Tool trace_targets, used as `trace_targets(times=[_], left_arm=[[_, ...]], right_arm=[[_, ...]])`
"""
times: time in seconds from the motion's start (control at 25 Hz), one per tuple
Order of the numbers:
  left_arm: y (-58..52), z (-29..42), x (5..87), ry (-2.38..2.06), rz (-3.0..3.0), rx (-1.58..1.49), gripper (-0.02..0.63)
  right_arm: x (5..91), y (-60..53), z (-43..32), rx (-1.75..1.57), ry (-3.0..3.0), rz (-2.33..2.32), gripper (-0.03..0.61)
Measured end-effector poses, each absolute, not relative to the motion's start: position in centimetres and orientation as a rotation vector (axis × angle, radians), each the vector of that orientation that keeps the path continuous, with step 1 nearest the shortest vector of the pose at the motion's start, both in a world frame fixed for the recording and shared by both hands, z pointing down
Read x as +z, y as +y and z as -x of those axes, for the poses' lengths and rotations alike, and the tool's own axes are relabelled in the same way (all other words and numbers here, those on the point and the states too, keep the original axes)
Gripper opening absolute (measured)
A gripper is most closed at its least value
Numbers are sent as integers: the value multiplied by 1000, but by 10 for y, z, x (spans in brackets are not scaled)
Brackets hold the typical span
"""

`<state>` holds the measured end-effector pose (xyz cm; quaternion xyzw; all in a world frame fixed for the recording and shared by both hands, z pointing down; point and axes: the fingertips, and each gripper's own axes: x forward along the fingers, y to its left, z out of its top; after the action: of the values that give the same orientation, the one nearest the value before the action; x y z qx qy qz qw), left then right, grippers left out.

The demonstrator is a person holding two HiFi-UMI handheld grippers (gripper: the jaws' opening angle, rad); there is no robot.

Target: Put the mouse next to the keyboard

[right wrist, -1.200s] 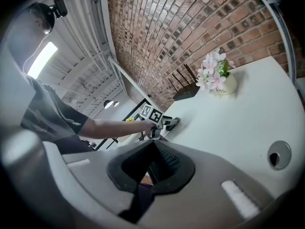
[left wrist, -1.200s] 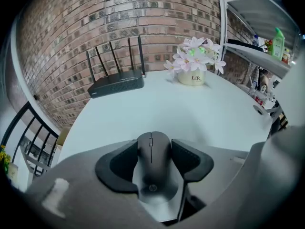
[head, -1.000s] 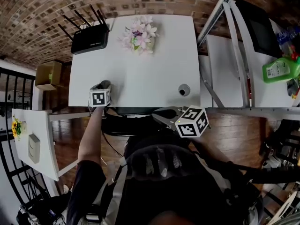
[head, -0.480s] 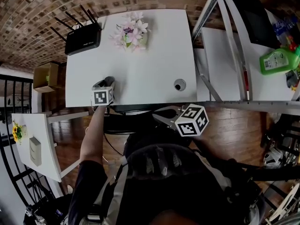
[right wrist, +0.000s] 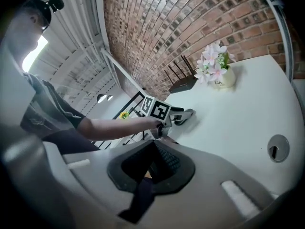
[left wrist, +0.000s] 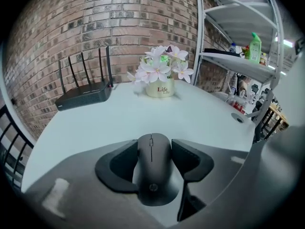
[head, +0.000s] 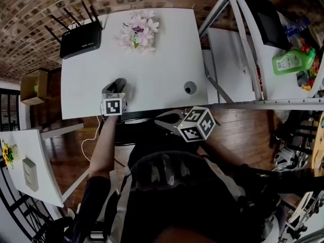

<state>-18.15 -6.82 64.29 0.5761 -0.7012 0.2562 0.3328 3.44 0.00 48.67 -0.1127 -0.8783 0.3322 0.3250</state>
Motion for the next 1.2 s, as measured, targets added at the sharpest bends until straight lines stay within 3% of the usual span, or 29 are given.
trace_targets(times=[0.44,1.2], left_arm=[[-72,178,639,-1765,-1592,564,229],[-89,134,630,-1720,-1663,500,229]], right_arm=[[493,21,-7,919,-2216,220,5],[483,-3,-35,929,-2286,173,5]])
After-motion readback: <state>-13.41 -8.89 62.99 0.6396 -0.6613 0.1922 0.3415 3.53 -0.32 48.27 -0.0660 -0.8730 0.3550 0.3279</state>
